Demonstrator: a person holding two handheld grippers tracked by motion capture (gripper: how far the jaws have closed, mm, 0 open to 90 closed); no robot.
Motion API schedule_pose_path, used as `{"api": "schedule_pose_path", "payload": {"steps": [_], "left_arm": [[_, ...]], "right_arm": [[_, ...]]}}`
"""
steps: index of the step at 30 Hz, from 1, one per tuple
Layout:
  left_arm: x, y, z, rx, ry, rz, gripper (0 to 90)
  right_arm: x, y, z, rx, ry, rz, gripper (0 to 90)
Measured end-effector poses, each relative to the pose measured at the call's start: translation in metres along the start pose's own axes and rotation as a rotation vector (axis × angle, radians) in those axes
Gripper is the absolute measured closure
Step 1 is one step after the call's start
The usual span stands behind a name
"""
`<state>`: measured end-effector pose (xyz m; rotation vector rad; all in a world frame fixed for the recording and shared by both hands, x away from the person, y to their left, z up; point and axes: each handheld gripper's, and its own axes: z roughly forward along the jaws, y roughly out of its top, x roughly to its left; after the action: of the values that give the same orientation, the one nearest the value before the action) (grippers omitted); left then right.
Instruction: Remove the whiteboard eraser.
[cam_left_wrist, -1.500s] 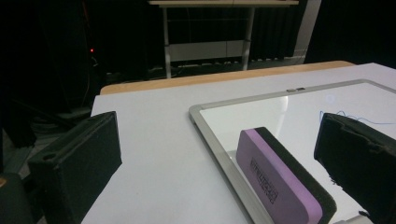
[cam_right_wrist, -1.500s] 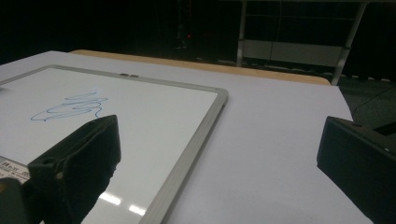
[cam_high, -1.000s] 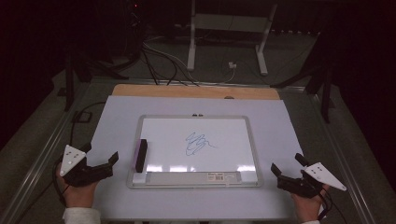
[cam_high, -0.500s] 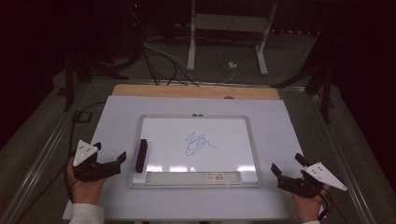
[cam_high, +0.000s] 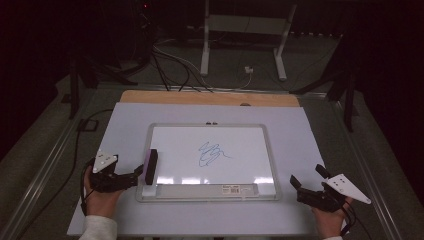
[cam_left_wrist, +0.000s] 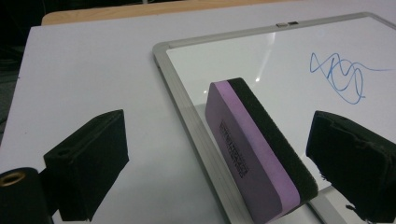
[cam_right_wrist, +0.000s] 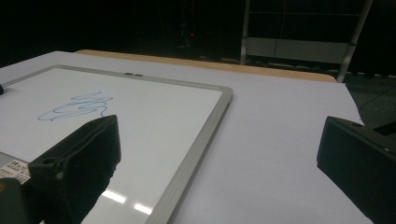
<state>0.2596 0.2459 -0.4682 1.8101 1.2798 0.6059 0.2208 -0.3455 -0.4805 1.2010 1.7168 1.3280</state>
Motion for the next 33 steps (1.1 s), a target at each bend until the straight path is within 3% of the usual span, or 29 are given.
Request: {"api": "schedule_pose_path", "payload": {"steps": [13,21,27,30,33], "left_arm": [[-0.008,-0.003,0.012,0.058,-0.013,-0.001,14.8],[-0.015,-0.003,0.021,0.082,-0.049,0.008,10.2],[-0.014,-0.004,0.023,0.088,-0.066,-0.033,9.0],[-0.01,-0.004,0.02,0.087,-0.05,-0.05,10.7],[-0.007,-0.006,0.017,0.1,-0.021,-0.052,21.3]], "right_arm": [[0.002,0.0,0.001,0.002,0.007,-0.001,0.2],[0.002,0.0,0.001,0.003,0.009,-0.001,0.2],[0.002,0.0,0.001,0.002,0.01,0.001,0.2],[0.002,0.0,0.001,0.003,0.011,0.0,0.2],[0.002,0.0,0.001,0.004,0.013,-0.001,0.2]]}}
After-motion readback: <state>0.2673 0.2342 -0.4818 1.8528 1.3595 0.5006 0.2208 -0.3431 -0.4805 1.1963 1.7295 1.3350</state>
